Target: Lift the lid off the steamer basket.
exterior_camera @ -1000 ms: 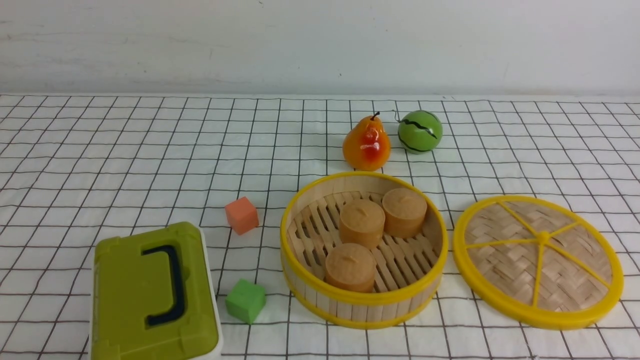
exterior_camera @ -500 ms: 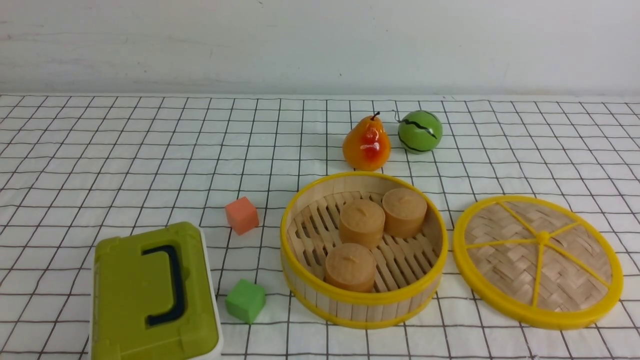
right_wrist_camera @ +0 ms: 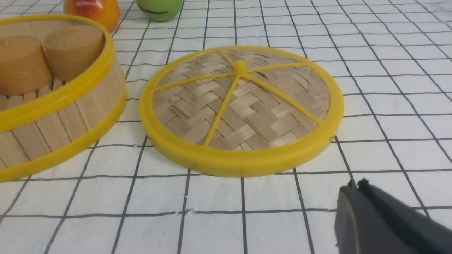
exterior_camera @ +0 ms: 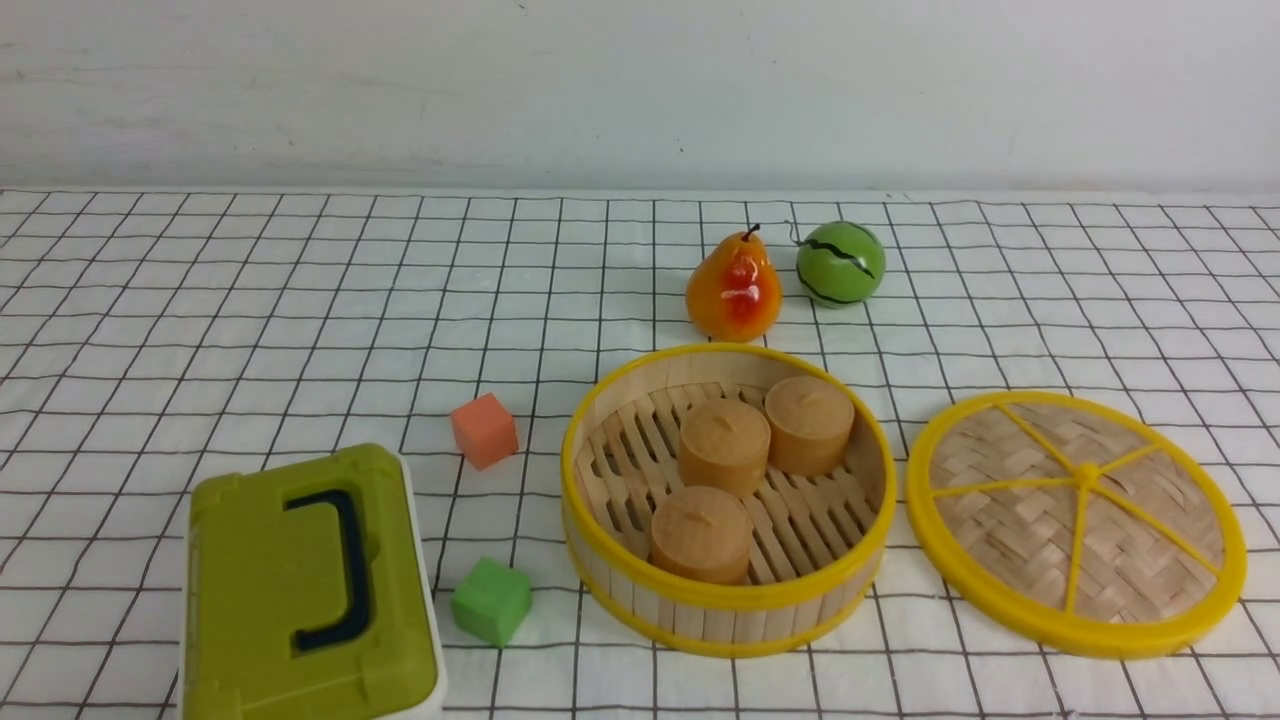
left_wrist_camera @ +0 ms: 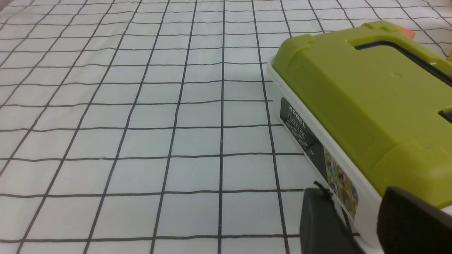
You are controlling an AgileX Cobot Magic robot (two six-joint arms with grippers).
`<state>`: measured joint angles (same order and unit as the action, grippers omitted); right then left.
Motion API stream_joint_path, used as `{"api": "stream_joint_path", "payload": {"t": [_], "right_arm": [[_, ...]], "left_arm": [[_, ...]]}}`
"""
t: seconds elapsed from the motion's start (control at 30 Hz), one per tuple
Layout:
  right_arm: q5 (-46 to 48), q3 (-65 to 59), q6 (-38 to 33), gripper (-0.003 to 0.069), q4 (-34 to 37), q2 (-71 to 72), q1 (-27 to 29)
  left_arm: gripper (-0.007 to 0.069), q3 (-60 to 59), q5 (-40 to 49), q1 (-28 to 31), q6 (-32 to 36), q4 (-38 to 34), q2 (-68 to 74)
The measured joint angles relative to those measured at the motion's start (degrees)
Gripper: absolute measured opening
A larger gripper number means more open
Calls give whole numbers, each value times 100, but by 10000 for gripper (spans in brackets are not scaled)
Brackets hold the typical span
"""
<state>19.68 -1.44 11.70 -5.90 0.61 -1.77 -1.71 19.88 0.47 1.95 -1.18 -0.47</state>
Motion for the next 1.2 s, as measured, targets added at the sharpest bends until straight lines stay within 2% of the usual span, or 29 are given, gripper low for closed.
{"api": "stream_joint_path", "payload": {"t": [0.17, 0.47, 0.77, 1.2], "right_arm": [[30, 0, -25, -18, 0, 0, 0], [218, 29, -490, -18, 15, 0, 0], [229, 35, -862, -18, 417, 0, 199], [229, 35, -920, -13, 432, 0, 199]], "left_arm": [[239, 0, 0, 0, 0, 0, 0], [239, 0, 0, 0, 0, 0, 0], [239, 0, 0, 0, 0, 0, 0], [239, 0, 0, 0, 0, 0, 0]]}}
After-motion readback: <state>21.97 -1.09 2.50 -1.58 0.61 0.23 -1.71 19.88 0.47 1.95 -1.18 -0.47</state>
